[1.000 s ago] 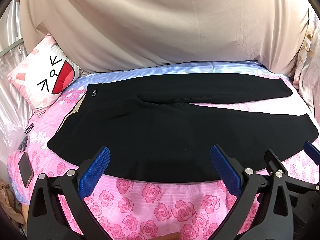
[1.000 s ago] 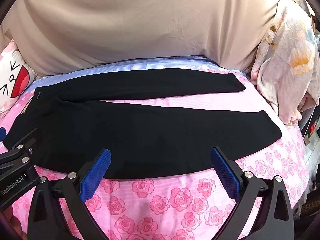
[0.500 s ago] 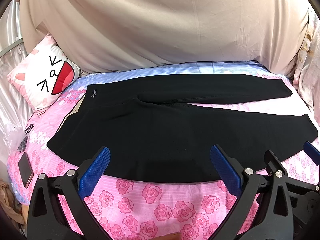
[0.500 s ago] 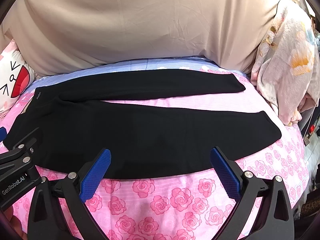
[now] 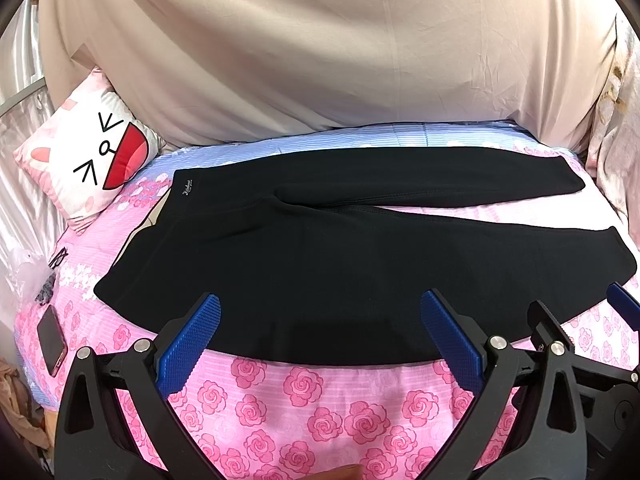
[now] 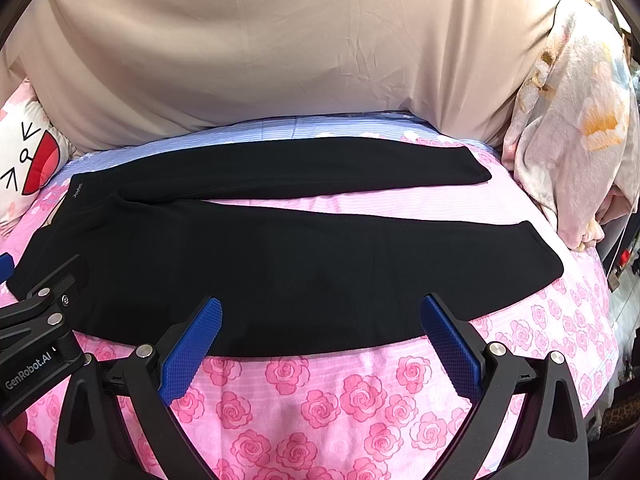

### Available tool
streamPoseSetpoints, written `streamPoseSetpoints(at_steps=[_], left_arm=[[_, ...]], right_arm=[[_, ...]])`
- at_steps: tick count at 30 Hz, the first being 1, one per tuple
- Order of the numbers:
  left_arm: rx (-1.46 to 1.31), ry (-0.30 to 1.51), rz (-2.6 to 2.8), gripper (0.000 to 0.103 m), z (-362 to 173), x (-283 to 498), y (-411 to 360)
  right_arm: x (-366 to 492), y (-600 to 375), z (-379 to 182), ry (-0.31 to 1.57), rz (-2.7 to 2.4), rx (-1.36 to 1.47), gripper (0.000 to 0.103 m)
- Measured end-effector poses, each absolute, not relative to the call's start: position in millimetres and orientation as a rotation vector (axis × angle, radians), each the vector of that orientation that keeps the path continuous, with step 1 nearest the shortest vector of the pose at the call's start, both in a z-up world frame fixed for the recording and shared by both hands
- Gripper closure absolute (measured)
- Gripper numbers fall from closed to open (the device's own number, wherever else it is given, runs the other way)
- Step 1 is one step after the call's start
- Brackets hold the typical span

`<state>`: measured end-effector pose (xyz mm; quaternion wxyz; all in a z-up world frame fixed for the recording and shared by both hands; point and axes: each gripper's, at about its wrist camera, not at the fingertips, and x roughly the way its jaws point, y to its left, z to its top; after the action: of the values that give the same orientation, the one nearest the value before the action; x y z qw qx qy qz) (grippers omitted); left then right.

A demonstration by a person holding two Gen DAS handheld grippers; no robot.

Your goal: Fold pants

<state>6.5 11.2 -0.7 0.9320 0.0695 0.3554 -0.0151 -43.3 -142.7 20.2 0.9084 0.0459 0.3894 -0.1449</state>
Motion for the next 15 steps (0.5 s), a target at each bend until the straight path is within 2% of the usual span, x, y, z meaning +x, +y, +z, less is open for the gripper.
streamPoseSetpoints(at_steps=[15], left_arm=[[0.157, 0.729, -0.029, 0.005, 2.1, 7.3, 3.2]], right_arm=[[-40.0, -143.3, 21.0, 0.808, -0.308, 0.091, 0.005]])
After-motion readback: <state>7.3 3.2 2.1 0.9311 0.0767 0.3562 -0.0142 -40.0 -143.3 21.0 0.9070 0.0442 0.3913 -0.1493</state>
